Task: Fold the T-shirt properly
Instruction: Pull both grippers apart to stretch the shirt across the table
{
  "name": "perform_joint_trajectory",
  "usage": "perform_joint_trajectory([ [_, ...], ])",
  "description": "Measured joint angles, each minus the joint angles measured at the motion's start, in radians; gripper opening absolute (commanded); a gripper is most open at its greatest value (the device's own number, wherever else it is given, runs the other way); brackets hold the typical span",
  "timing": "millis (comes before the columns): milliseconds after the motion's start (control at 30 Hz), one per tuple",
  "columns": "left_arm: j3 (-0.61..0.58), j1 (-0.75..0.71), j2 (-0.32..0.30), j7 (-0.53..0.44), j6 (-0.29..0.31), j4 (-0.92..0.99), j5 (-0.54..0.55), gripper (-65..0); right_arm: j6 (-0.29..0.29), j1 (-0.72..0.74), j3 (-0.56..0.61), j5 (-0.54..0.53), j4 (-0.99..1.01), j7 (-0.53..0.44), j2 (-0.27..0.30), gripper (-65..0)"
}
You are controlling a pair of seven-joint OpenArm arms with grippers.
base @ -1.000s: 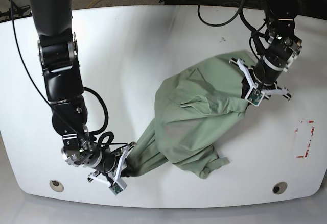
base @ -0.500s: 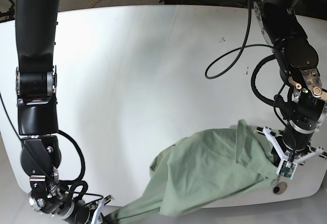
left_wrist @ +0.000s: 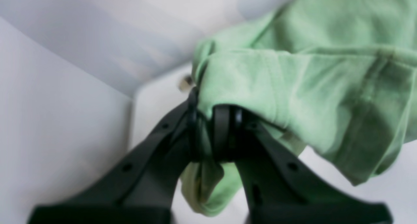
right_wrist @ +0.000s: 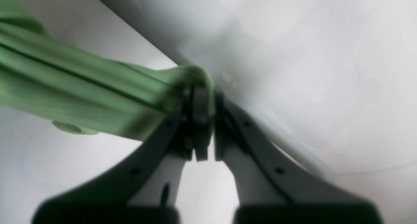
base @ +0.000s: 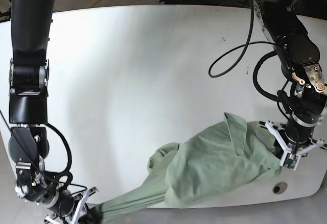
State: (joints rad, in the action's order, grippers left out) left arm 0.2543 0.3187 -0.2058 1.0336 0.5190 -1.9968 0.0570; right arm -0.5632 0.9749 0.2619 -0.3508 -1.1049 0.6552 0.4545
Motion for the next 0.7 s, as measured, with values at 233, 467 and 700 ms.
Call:
perform_joint_trajectory([
  [233,-0.002,-0.187,0.003,-0.007,0.004,0.001,0.013,-65.0,-0.002,-0.25,-0.116,0.006,-0.102,0.063,0.0,-65.0],
  [467,0.026,-0.354,0.011,-0.012,0.007,0.004,0.024,-65.0,-0.007,-0.505,-0.256,0.0,-0.18,0.063,-0.015,-65.0],
  [700,0.115,-0.441,0.016,-0.029,0.144,0.038,0.035,-65.0,-0.019,-0.689,-0.338,-0.018,-0.186,0.061,-0.025,-65.0],
])
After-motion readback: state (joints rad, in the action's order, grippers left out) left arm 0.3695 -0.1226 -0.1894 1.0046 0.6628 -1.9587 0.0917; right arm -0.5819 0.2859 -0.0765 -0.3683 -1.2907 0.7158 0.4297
